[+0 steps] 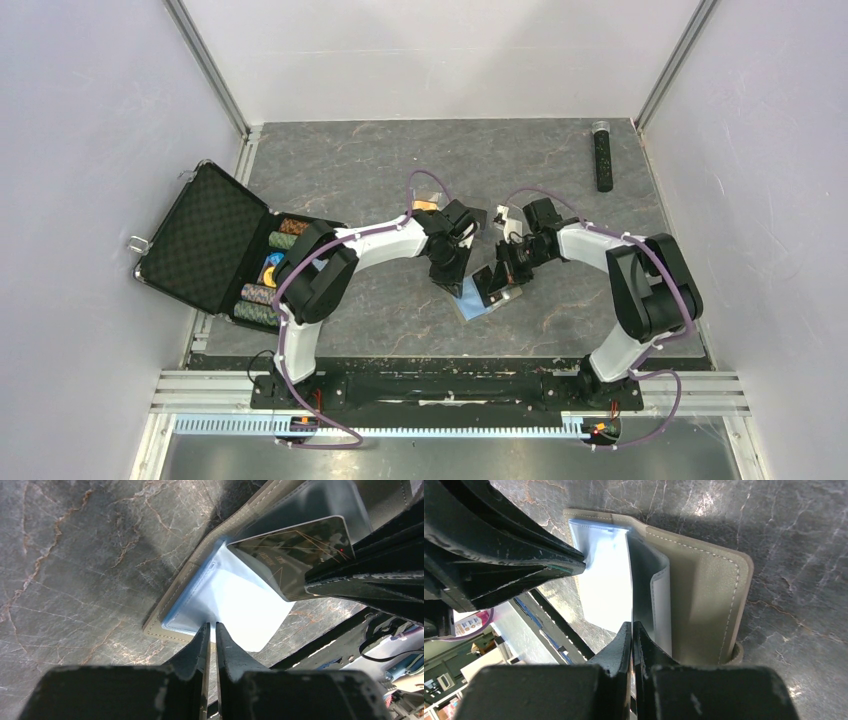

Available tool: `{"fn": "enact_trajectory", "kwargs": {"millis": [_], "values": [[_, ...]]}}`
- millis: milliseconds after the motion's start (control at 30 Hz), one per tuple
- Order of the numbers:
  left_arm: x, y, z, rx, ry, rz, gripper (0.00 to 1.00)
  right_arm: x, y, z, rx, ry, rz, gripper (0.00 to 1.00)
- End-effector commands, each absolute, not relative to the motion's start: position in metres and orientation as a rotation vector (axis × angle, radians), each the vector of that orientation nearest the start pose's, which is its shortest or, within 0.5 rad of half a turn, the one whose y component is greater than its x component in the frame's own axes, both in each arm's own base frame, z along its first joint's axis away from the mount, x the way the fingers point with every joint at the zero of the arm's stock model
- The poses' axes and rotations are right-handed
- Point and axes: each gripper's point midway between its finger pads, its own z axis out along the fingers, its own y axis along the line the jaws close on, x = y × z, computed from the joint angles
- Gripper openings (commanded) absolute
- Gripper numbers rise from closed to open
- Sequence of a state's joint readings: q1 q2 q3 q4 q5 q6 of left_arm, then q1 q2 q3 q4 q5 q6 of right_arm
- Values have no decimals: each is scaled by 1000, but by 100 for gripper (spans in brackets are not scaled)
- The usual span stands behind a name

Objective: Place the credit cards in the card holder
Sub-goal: Insert the credit card into the card holder.

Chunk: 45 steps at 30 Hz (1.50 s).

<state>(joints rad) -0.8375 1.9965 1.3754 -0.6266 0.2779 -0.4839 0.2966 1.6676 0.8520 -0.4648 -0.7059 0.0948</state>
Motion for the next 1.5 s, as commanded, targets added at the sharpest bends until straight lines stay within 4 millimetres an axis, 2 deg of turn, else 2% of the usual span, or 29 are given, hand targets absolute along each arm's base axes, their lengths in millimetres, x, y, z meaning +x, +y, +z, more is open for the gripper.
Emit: {"fn": "enact_trajectory", "kwargs": {"millis": [0, 133, 267, 367, 467, 600, 733, 867, 1300, 1467], "values": [[225, -338, 24, 639, 2916, -535, 16, 224, 188, 16, -439, 2791, 1084, 0], [227, -331, 38, 648, 2885, -454, 22, 224, 184, 10, -444, 2801, 1048, 0], [223, -325, 41, 636, 2895, -422, 22, 227, 183, 7, -448, 2798, 1032, 0], [219, -321, 33, 640, 2916, -403, 18, 228, 183, 7, -449, 2793, 1039, 0], [212, -323, 22, 667, 2958, -425, 3, 234, 182, 8, -442, 2777, 1025, 0], [206, -326, 9, 694, 2998, -432, 2, 249, 182, 14, -411, 2741, 1032, 0], [204, -327, 1, 708, 3019, -434, 2, 252, 185, 14, -407, 2730, 1056, 0], [202, -325, -3, 711, 3036, -425, 2, 247, 189, 12, -388, 2723, 1103, 0], [202, -326, -7, 708, 3043, -427, 2, 208, 195, 12, -324, 2769, 1300, 0], [202, -327, -7, 709, 3044, -432, 2, 208, 197, 15, -305, 2762, 1323, 0]]}}
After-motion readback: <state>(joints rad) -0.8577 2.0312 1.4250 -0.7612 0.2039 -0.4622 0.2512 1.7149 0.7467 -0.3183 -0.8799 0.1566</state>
